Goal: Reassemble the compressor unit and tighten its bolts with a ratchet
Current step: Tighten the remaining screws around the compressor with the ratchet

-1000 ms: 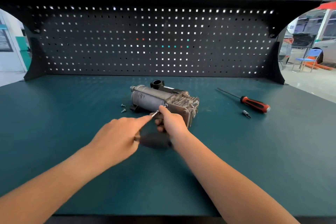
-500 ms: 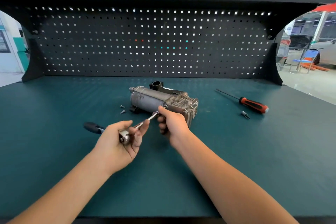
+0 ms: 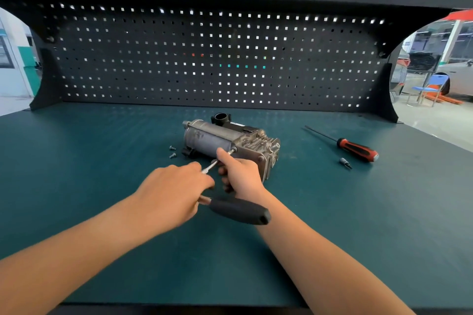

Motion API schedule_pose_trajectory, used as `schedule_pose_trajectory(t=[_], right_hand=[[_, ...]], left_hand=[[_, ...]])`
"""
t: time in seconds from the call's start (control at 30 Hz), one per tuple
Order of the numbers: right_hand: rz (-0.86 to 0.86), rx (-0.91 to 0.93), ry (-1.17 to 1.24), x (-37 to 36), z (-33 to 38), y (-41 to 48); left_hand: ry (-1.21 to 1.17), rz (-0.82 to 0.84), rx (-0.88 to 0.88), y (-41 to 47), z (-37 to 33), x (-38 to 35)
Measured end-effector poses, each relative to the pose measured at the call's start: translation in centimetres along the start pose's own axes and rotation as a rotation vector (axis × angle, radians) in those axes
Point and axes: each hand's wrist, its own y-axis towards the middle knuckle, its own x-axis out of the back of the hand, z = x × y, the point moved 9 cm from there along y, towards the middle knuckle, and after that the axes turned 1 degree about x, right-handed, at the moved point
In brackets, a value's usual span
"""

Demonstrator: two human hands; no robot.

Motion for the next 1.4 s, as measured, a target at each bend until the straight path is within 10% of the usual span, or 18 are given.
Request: schedule_pose_trajectory(t=[0.13, 0.23, 0.3, 0.6, 1.4], right_hand=[[-0.017, 0.008, 0.025, 0.2, 0.0, 0.1], [-0.007, -0.01, 0.003, 0.3, -0.1, 0.0], [0.001, -0.021, 0.019, 0.4, -0.2, 0.0], [0.098, -0.06, 0.072, -0.2, -0.2, -0.3], [0.12, -0.06, 0.204, -0.9, -0.7, -0.3]], left_hand=[[-1.033, -0.061, 0.265, -0.7, 2.4, -1.5], [-2.182, 0.145, 0.715, -1.6, 0.9, -5.9], [-2.53, 0.242, 0.757, -1.6, -0.3, -6.1], [-1.781, 0.211, 0.446, -0.4, 1.6, -3.3], [-1.563, 0.369, 0.303, 0.3, 1.8, -2.8]])
